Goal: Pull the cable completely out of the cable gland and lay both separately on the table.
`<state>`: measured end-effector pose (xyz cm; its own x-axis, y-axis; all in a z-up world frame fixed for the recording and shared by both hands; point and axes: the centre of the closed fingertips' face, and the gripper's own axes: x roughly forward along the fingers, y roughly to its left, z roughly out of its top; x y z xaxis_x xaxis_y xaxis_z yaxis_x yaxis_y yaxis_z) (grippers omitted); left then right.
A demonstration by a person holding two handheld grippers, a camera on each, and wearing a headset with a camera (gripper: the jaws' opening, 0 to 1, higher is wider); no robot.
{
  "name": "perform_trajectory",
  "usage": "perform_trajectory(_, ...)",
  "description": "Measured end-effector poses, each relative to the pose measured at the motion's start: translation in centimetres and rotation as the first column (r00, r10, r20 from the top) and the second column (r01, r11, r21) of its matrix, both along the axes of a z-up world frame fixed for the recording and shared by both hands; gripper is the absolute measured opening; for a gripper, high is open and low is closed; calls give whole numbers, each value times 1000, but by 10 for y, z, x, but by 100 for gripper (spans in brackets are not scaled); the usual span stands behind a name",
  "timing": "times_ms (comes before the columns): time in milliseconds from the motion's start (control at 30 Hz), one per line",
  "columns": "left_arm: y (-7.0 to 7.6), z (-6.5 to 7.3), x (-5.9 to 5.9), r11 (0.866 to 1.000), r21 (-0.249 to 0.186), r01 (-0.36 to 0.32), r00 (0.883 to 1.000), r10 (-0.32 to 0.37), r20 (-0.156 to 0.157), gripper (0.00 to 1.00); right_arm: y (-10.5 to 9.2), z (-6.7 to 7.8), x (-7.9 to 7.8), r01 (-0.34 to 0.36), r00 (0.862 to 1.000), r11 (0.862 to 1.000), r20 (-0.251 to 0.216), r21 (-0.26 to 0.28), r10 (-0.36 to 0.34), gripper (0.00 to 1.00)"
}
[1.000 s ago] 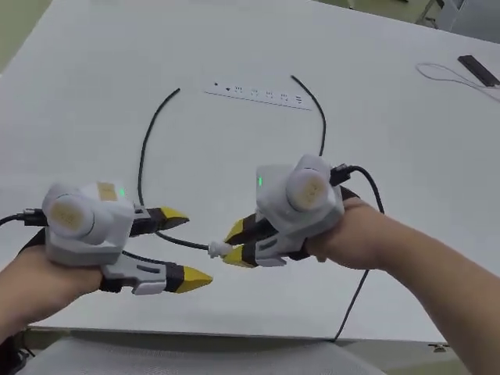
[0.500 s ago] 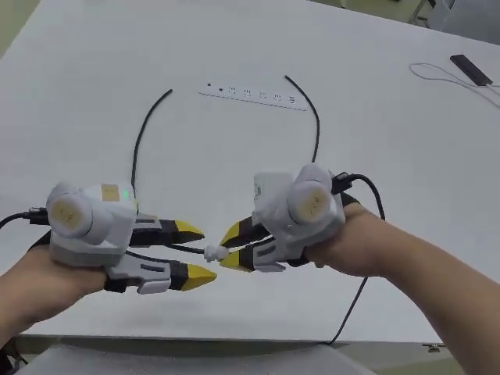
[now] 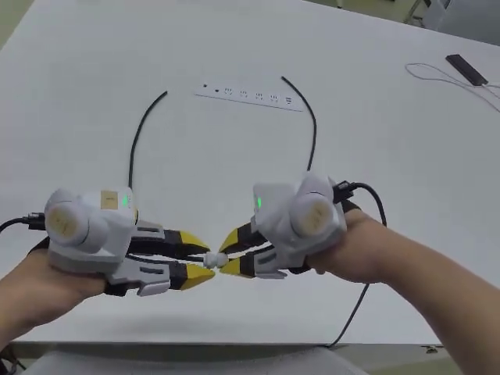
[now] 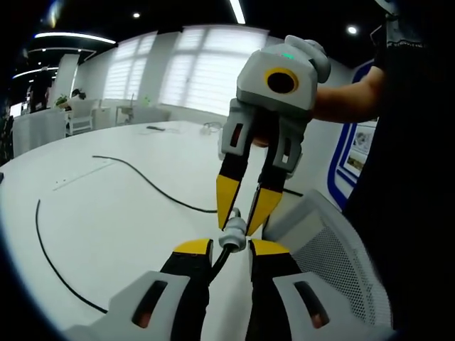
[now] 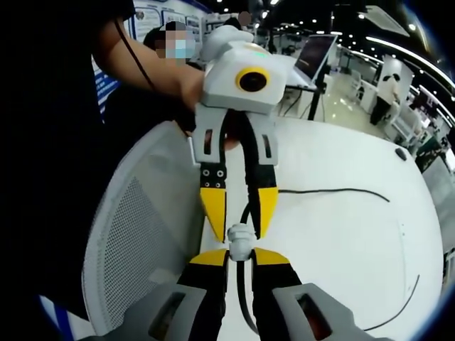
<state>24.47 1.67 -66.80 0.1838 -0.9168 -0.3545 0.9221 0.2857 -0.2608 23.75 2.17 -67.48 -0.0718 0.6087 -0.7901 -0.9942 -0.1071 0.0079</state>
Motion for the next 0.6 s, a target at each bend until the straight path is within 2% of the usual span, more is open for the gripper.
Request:
perform_trajectory(100, -1, 0, -2, 1000, -4, 11, 1000, -11, -9, 17, 0, 0, -1, -3, 1000, 1000, 3, 0, 3, 7)
perform_trajectory(200, -1, 0, -4, 1000, -3, 20, 1000, -20, 3, 16, 0, -1, -1, -7, 1000, 1000, 7, 1, 7, 7)
perform_trajectory(433, -1, 0, -4, 1000, 4, 16, 1000, -16, 23, 16, -1, -2, -3, -43, 997, 999, 62, -1, 43, 8)
perform_trajectory(533, -1, -1, -6, 1000, 7, 17, 1000, -17, 15, 15, -1, -2, -3, -40, 998, 999, 57, 7, 39, 8)
perform_trajectory(600, -1, 0, -6, 1000, 6, 19, 999, -19, 25, 15, -1, -1, -3, -37, 997, 999, 62, 19, 36, 8)
